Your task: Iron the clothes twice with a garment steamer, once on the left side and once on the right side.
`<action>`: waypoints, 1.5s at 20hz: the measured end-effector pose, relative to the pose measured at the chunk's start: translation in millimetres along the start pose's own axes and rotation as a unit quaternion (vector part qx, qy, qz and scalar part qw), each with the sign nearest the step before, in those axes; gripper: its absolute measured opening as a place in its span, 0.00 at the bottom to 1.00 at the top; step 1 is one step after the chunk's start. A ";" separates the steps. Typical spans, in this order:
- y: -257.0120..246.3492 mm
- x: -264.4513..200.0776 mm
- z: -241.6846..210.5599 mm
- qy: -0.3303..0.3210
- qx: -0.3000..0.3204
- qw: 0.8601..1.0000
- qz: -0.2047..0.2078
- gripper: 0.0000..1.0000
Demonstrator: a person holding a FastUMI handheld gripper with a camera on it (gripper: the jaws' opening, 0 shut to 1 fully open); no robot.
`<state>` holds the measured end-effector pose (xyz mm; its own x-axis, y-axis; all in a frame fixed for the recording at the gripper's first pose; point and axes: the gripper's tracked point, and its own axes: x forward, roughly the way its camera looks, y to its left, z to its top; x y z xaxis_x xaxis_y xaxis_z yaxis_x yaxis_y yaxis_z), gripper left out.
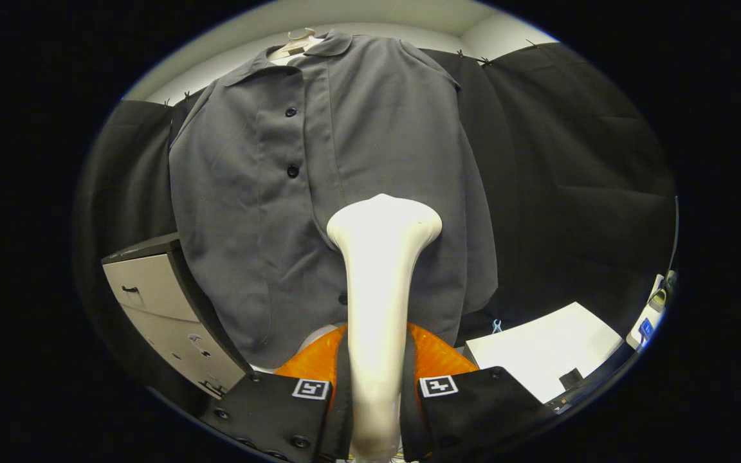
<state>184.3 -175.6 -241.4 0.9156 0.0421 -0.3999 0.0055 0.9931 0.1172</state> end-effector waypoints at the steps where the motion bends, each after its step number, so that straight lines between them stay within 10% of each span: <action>1: -0.8 -0.1 -3.2 0.003 0.003 1.000 -0.002 0.37; 30: 128.3 -179.6 108.9 -0.128 -0.048 0.988 0.074 0.37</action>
<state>64.4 -67.6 -55.6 0.9753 0.1711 -0.1399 -0.1633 0.9844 0.0659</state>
